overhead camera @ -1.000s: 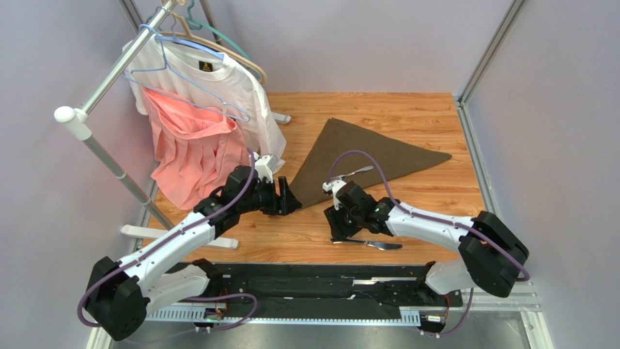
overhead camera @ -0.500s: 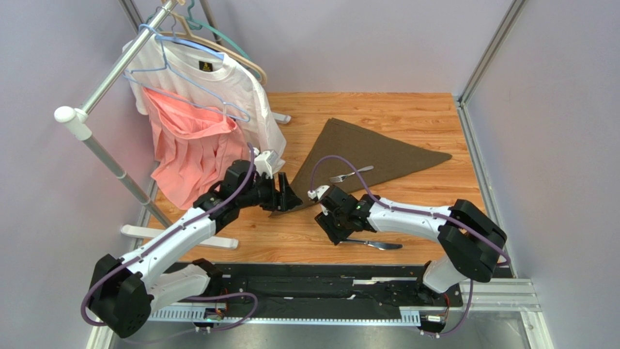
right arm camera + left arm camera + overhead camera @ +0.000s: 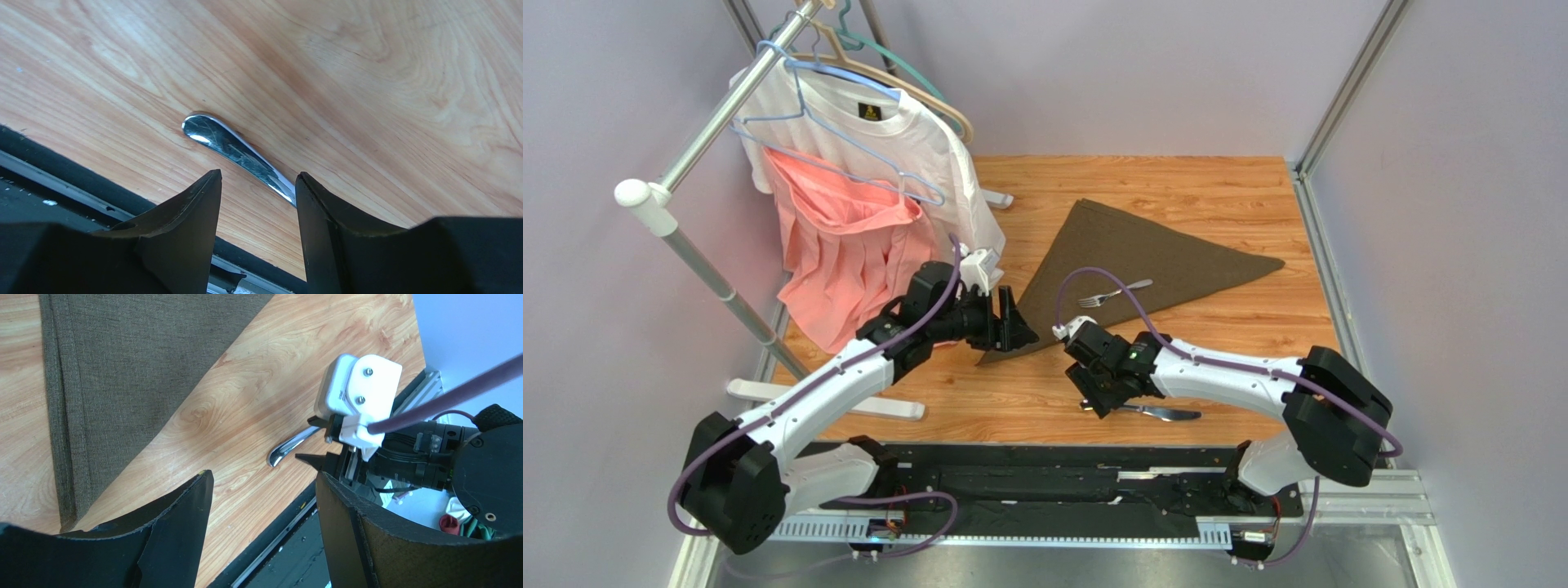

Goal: Fold the napkin, place the utensils inside, and roll it up
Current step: Grab a utensil with the left arm

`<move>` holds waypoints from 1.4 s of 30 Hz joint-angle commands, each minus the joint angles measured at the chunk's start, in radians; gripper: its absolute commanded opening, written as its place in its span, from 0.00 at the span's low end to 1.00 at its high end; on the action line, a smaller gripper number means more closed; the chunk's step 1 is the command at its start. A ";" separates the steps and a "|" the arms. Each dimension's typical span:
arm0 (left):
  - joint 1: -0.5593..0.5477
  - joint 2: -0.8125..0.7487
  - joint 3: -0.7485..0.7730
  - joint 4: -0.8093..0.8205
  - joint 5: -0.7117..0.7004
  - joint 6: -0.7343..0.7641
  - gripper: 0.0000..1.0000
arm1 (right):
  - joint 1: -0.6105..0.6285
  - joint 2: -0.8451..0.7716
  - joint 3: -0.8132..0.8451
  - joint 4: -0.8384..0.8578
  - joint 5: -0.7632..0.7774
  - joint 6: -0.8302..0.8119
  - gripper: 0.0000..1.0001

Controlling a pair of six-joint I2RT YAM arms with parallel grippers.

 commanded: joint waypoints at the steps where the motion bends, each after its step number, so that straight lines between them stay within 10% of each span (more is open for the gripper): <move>1: 0.014 -0.037 0.038 -0.006 0.012 0.028 0.72 | 0.004 0.007 -0.006 0.000 0.084 0.059 0.52; 42: 0.224 -0.037 0.183 -0.180 0.120 0.168 0.72 | 0.013 0.304 0.113 0.237 -0.032 0.062 0.45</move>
